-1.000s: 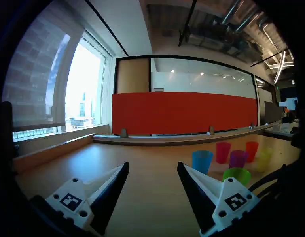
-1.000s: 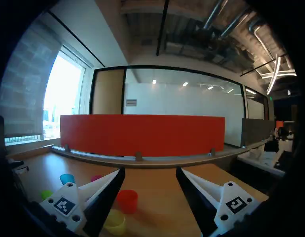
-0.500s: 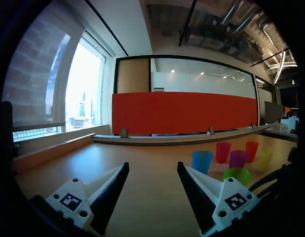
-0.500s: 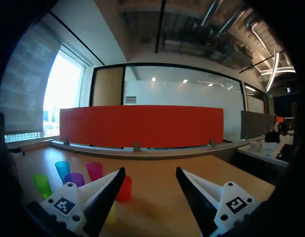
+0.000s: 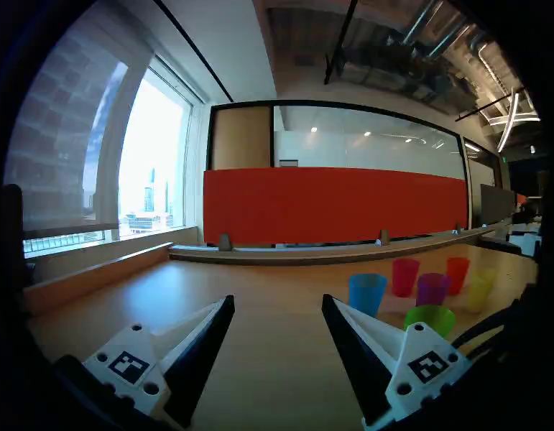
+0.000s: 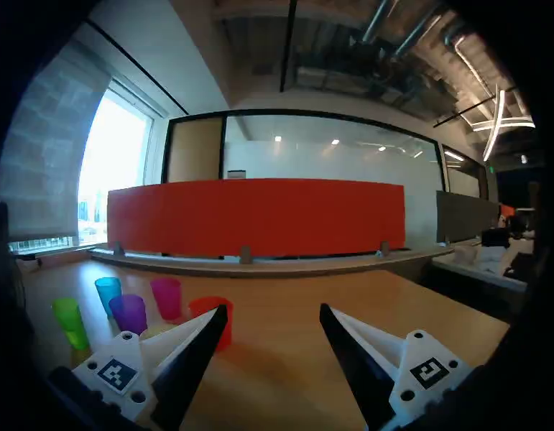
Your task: Pour water
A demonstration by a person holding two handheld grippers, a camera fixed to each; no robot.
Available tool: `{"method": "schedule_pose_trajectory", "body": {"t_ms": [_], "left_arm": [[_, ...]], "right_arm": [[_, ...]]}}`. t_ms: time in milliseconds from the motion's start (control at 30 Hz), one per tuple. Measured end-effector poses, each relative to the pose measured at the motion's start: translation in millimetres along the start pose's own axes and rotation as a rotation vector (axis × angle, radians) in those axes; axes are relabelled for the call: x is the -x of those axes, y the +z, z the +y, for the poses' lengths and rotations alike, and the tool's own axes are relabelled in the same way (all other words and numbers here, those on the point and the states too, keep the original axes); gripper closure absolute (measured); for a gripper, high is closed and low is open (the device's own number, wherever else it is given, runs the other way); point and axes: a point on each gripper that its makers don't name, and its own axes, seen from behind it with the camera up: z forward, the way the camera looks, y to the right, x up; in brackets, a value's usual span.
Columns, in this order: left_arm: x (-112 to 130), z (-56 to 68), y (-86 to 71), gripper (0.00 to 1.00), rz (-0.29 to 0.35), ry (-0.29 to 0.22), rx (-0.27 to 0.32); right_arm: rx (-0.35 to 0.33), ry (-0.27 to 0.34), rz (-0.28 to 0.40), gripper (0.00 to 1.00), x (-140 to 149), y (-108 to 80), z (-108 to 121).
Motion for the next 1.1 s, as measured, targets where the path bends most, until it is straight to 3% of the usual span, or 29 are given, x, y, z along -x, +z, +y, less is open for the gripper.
{"method": "schedule_pose_trajectory", "body": {"t_ms": [300, 1100], "left_arm": [[0.7, 0.3, 0.4, 0.1, 0.0, 0.0, 0.0], [1.3, -0.5, 0.1, 0.1, 0.0, 0.0, 0.0]], "right_arm": [[0.007, 0.012, -0.013, 0.0, 11.2, 2.2, 1.1], [-0.018, -0.007, 0.004, 0.01, 6.9, -6.7, -10.7]]}}
